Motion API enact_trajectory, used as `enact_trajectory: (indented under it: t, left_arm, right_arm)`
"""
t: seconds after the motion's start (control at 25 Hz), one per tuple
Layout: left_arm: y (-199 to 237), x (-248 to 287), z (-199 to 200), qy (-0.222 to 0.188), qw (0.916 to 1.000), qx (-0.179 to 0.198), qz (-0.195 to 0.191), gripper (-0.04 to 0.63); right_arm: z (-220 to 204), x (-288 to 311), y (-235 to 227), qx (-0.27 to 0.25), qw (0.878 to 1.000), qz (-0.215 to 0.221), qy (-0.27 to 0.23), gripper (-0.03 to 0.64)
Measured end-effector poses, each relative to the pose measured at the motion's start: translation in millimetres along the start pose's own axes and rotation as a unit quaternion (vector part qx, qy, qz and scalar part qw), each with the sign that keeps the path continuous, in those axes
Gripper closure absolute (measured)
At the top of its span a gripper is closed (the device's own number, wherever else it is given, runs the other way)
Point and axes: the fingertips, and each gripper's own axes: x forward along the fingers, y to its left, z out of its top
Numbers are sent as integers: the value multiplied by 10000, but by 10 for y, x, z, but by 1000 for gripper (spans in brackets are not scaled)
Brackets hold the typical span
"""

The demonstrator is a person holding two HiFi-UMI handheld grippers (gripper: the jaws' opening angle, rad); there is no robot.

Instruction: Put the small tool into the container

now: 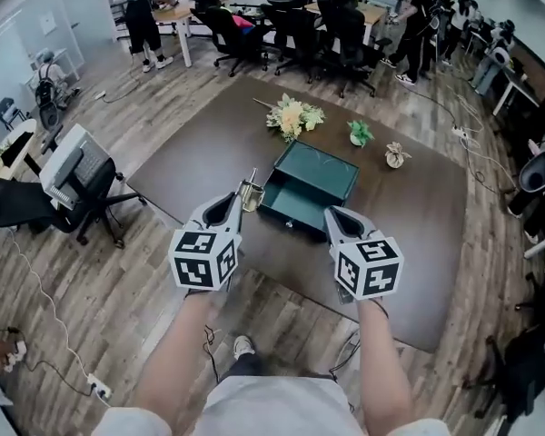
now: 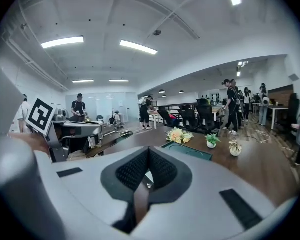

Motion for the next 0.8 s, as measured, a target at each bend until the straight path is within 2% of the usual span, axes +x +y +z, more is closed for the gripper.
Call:
enact_trajectory:
  t: [0.4, 0.8]
  left_arm:
    - [243, 304, 126, 53, 9956, 136, -930, 586]
    - [278, 486, 152, 110, 9883, 214, -1509, 586]
  right_arm:
    - [128, 141, 96, 191, 9957, -906, -40, 614]
    - [184, 94, 87, 294, 9881, -1508, -98, 614]
